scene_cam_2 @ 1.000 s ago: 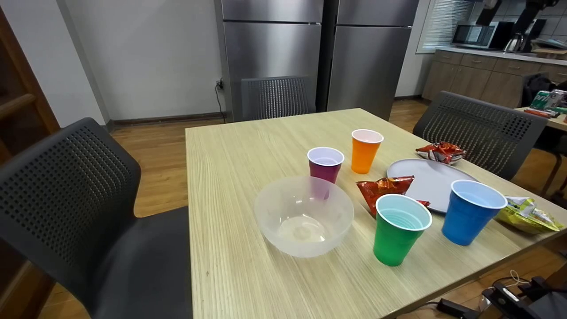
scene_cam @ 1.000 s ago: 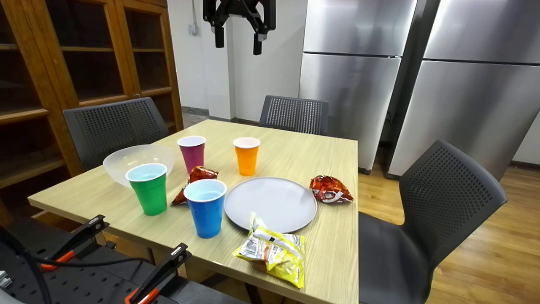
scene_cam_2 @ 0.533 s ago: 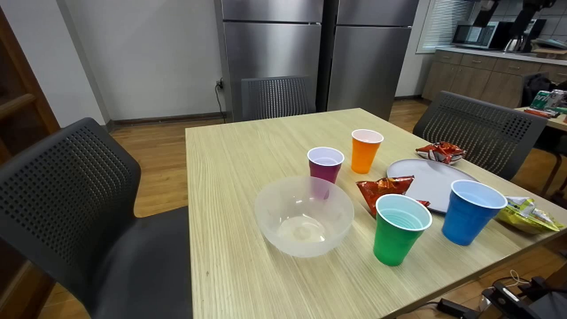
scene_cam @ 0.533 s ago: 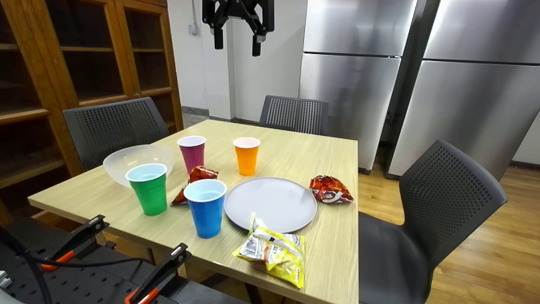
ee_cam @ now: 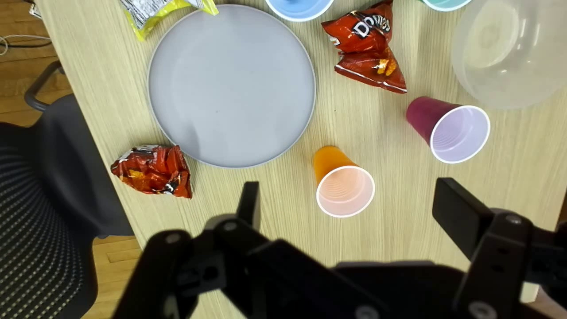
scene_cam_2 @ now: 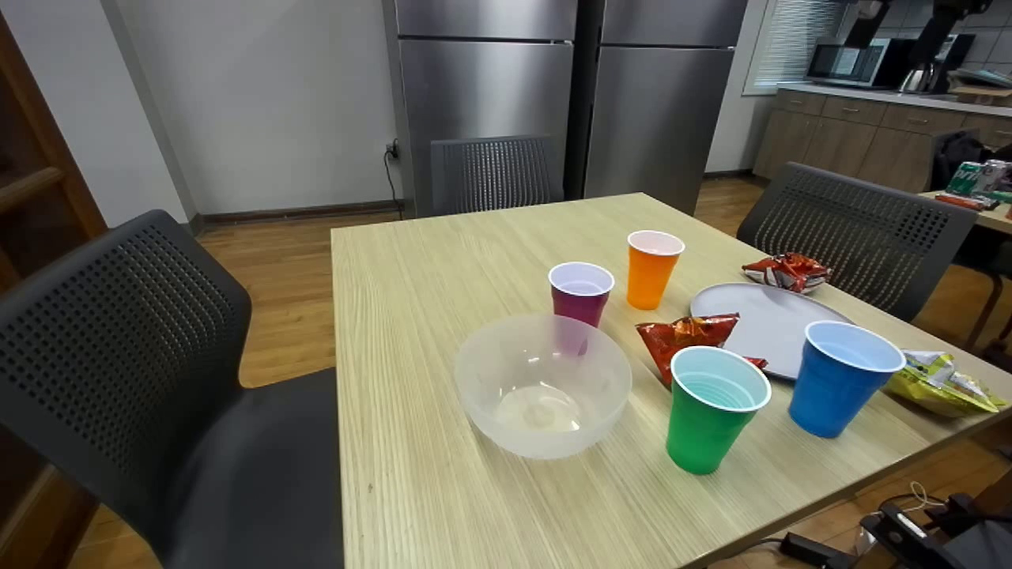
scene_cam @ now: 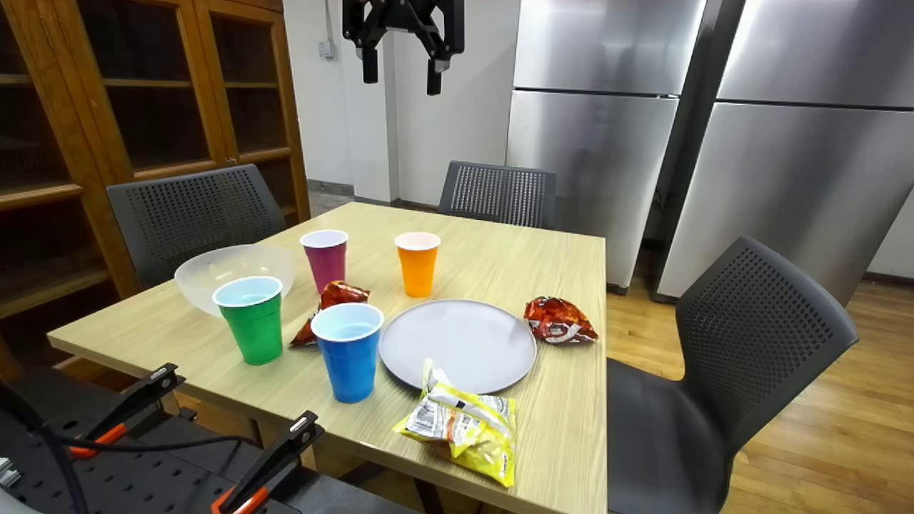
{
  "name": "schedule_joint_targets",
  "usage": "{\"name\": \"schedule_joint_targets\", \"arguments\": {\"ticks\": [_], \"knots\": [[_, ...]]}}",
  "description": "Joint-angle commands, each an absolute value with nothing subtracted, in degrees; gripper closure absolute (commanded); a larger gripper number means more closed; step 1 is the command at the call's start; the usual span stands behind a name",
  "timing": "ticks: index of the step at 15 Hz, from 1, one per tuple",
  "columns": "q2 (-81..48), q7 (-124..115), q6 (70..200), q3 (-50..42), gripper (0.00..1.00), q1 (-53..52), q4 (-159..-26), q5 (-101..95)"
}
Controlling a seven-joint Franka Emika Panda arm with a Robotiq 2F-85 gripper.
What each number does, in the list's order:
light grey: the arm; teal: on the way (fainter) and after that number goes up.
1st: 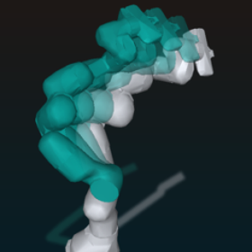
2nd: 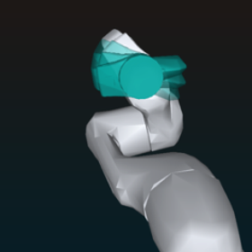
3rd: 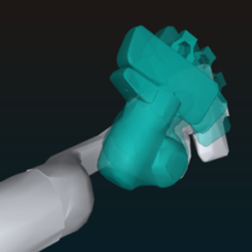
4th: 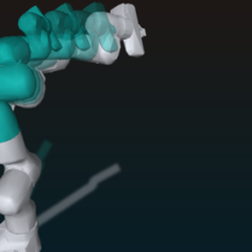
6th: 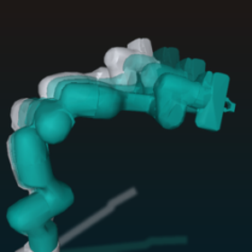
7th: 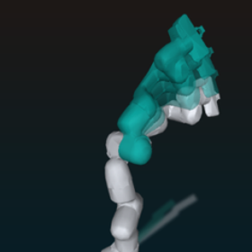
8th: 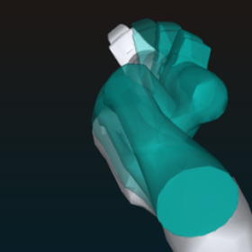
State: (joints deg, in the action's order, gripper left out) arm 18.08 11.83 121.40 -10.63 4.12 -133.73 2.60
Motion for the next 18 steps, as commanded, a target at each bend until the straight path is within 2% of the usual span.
{"name": "schedule_joint_targets", "arguments": {"ticks": [1,12,18], "knots": [[18.0,12.0,121.3,-10.1,0.00,4.7,-133.6,2.8],[17.5,12.1,121.8,-10.2,0.00,4.6,-133.5,2.9],[10.6,11.8,130.7,-10.1,0.00,3.9,-131.6,6.9]]}}
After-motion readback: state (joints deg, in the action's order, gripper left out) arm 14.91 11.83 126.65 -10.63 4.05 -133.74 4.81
